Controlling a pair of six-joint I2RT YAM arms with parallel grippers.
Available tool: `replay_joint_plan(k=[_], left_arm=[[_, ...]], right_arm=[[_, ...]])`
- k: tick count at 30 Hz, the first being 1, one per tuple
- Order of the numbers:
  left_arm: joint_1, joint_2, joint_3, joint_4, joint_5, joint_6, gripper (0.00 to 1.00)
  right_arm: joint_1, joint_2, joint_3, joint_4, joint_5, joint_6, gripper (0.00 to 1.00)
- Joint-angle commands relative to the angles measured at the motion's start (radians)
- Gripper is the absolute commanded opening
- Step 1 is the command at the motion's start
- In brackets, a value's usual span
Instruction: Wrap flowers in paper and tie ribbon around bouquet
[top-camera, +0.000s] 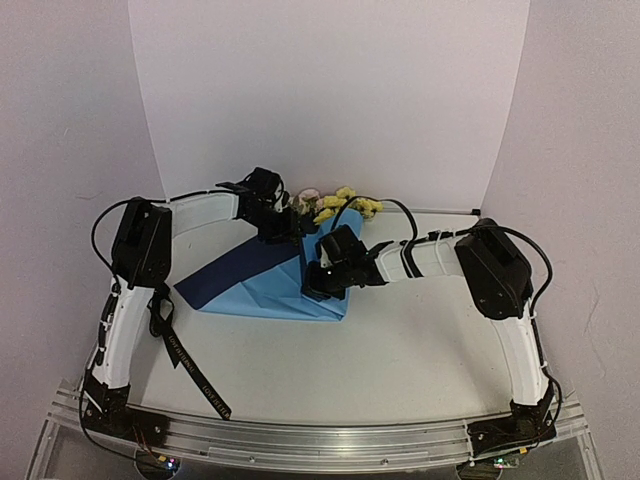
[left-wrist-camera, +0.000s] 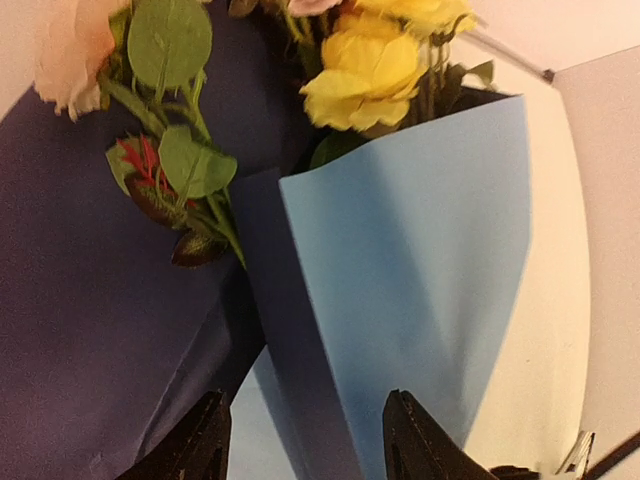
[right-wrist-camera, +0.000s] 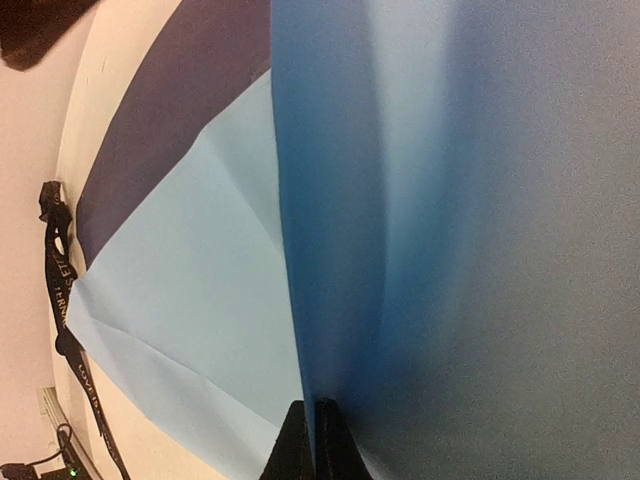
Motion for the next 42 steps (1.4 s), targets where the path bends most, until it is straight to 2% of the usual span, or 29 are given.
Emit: replay_joint_plan(k=[1,14,23,27,31,34,36,42], left_arm=[[-0.023,0.039,0.077,-0.070,-0.013,0.036,0.54],[-0.055,-0.022,-0.010,-0.028,-0.026,0.018,0.56],[-0.067,-0.018,-0.028,-0.033,-0.038,0.003,0.30],[-0.066,-0.014,-0.035,-0.032,-0.049,0.007,0.21],[-0.064,-0.004,-0.030,-0.033,-0.055,0.016,0.08],[-0.063,0.003,-0.023,-0.035,-0.056,0.022,0.00],[-0.060,0.003,-0.024,-0.034,-0.056,0.029,0.00],[-0.049,-0.022,-0.070,-0.001,-0.043,0.039,0.00]], right_arm=[[0.012,0.012,0.038,-0.017,0.030,-0.023,0.00],[0.015,0.022,0.068,-0.047,0.038,-0.030,0.00],[0.015,0.022,0.071,-0.055,0.040,-0.032,0.00],[0.017,0.020,0.070,-0.058,0.042,-0.035,0.00],[0.018,0.013,0.071,-0.060,0.046,-0.038,0.00],[0.019,0.005,0.069,-0.063,0.049,-0.041,0.05],[0.018,-0.006,0.062,-0.062,0.049,-0.043,0.11],[0.019,-0.072,0.027,-0.061,0.057,-0.054,0.35]])
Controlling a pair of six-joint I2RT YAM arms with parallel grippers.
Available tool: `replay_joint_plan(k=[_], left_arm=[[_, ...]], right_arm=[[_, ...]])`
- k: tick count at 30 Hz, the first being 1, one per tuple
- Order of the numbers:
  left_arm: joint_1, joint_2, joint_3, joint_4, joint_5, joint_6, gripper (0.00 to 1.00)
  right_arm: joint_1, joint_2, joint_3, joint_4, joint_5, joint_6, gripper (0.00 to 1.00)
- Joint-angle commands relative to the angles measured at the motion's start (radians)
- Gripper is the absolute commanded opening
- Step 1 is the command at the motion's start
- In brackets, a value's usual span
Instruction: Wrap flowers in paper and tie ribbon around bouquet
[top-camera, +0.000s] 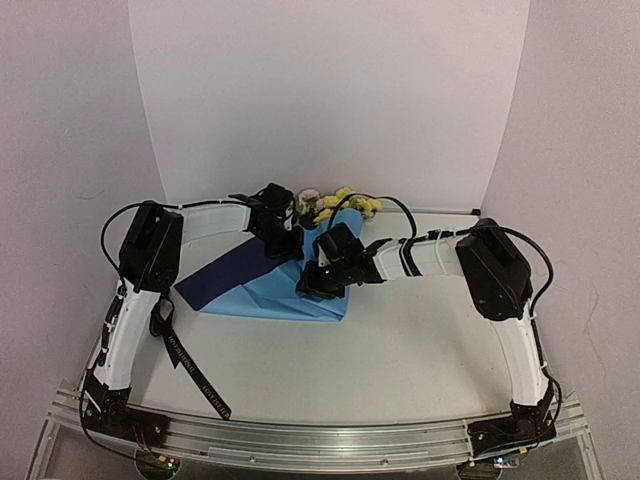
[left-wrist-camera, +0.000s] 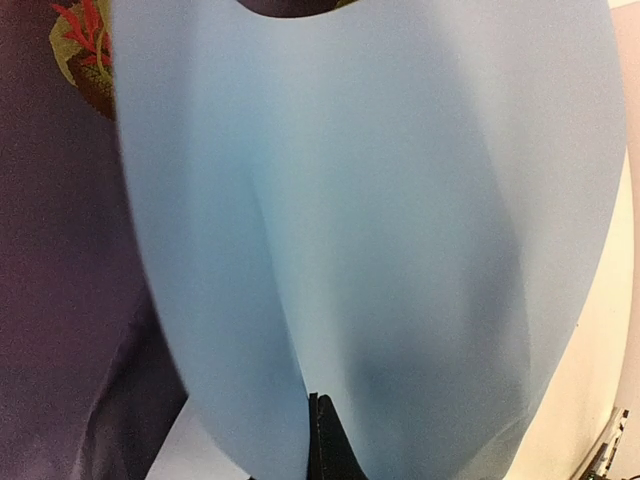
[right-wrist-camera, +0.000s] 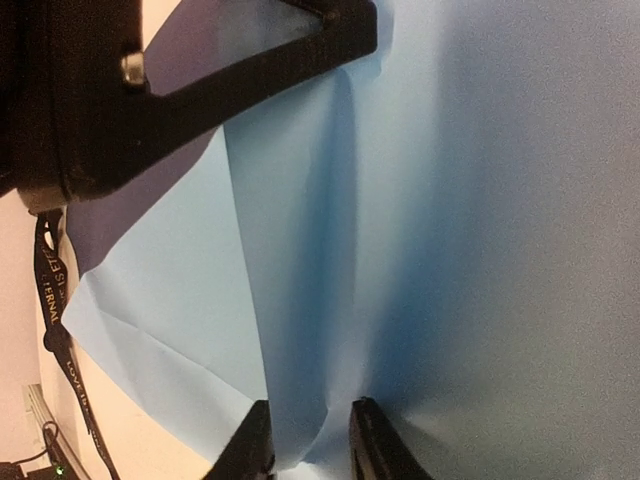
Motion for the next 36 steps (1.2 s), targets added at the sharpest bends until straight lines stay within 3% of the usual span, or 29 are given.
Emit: replay_joint_plan(k=[1,12,24,36], left_arm=[[0.011,-0.067,-0.039,0.045,-0.005,0.023,0.00],[0.032,-0.086,-0.072,0.084,0.029,0.038,0.00],[0.041,-0.074,-0.063,0.087,0.069,0.052,0.00],[0.041,-0.077,-0.074,0.093,0.064,0.048,0.00]], right_arm=[[0.008,-0.088,-0.016,-0.007,0.026,-0.022,0.39],[-0.045,-0.247,-0.202,0.055,-0.073,0.021,0.45],[-0.085,-0.252,-0.392,0.240,-0.182,0.118,0.16],[-0.095,-0.225,-0.537,0.331,-0.188,0.185,0.12]])
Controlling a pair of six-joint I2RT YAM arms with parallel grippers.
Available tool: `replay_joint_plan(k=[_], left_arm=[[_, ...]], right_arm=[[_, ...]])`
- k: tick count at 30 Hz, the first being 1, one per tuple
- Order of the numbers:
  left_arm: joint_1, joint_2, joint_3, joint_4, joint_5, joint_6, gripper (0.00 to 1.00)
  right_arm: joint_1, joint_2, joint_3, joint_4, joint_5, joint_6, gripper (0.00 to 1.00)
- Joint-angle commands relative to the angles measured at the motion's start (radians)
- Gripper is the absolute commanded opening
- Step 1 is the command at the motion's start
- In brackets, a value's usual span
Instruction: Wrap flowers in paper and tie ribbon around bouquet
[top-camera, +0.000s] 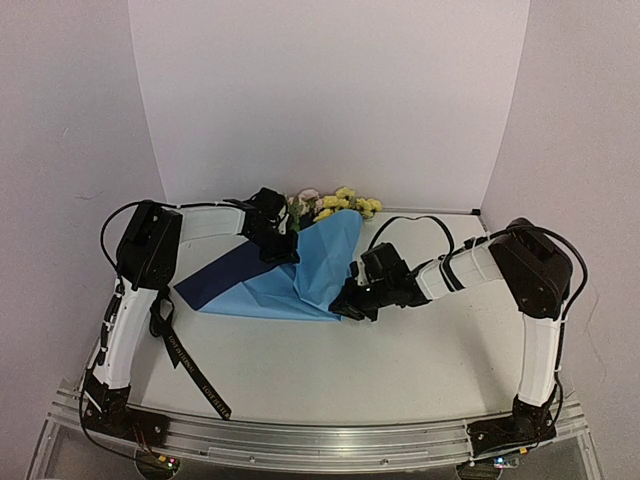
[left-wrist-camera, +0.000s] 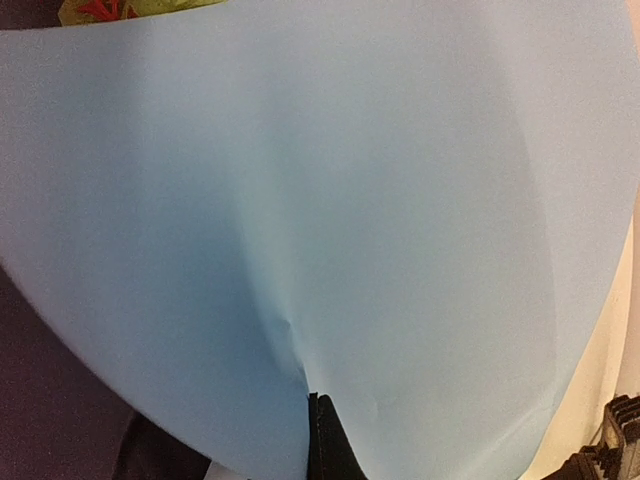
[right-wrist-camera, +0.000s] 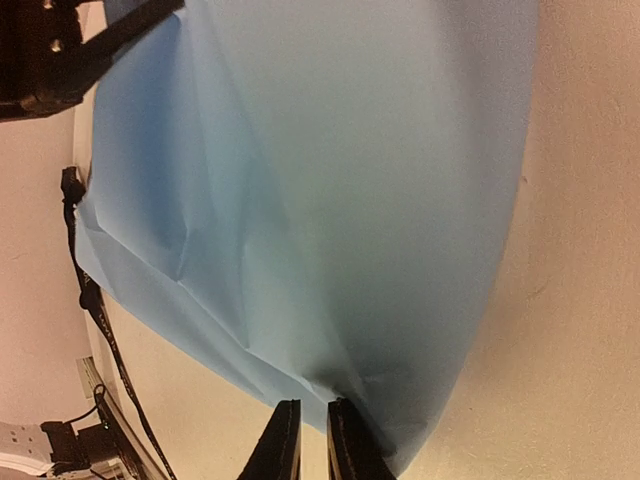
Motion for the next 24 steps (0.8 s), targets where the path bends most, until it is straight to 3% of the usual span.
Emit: replay_joint_plan(k=[1,9,14,18,24], left_arm=[[0.005,-0.073,-0.003,0.029,0.003,0.012,0.00],[0.005,-0.093,-0.009,0.035,0.006,0.018,0.02],[0.005,-0.159,-0.043,0.076,-0.006,0.028,0.15],[0.005,-0.212,-0.044,0.073,-0.028,0.032,0.37],[0.002,-0.346,-0.129,0.084,-0.055,0.000,0.36]], right_arm=[[-0.005,0.012,-0.051,0.059,-0.010,0.037,0.12],[-0.007,0.030,-0.083,0.076,-0.007,0.062,0.10],[-0.008,0.043,-0.088,0.084,-0.010,0.072,0.09],[-0.007,0.050,-0.087,0.084,-0.010,0.075,0.09],[-0.007,0.055,-0.079,0.084,-0.012,0.078,0.08]])
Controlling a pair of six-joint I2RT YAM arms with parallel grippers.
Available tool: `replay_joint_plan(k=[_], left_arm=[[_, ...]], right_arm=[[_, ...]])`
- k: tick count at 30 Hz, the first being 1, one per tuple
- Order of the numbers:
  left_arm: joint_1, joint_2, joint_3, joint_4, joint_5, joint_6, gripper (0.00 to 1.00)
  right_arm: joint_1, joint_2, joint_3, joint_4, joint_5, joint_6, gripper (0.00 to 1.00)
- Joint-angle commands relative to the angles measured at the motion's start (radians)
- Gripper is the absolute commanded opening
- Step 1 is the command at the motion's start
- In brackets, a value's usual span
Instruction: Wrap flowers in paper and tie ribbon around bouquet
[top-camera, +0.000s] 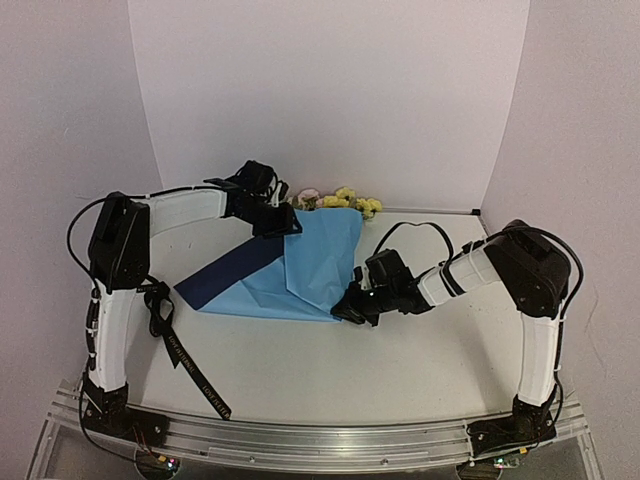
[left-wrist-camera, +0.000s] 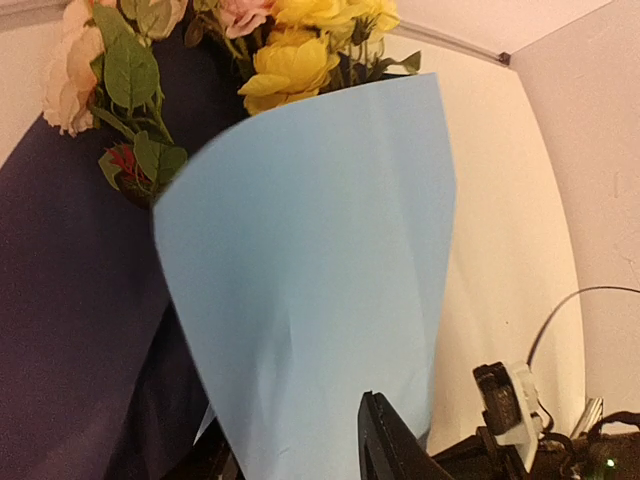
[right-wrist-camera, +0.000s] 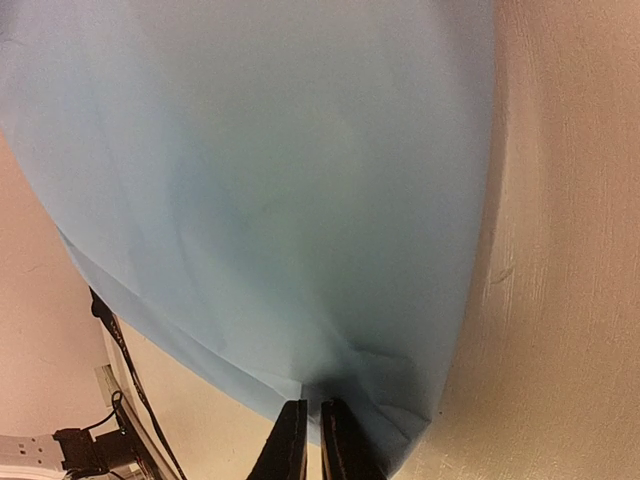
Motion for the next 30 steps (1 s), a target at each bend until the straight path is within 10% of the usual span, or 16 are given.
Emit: replay_joint_plan(k=[1,30], left_arm=[[-0.002,-0.158,-0.074,0.045,-0.008,-0.026,0.34],[-0.127,-0.021,-0.366,0.117,-0.085,-0.184,0.09]], right_arm=[[0.001,0.041,-0.006,-0.033,0.010,0.004,0.09],[0.000,0.019,0.007,-0.036,0.014,0.015,0.09]])
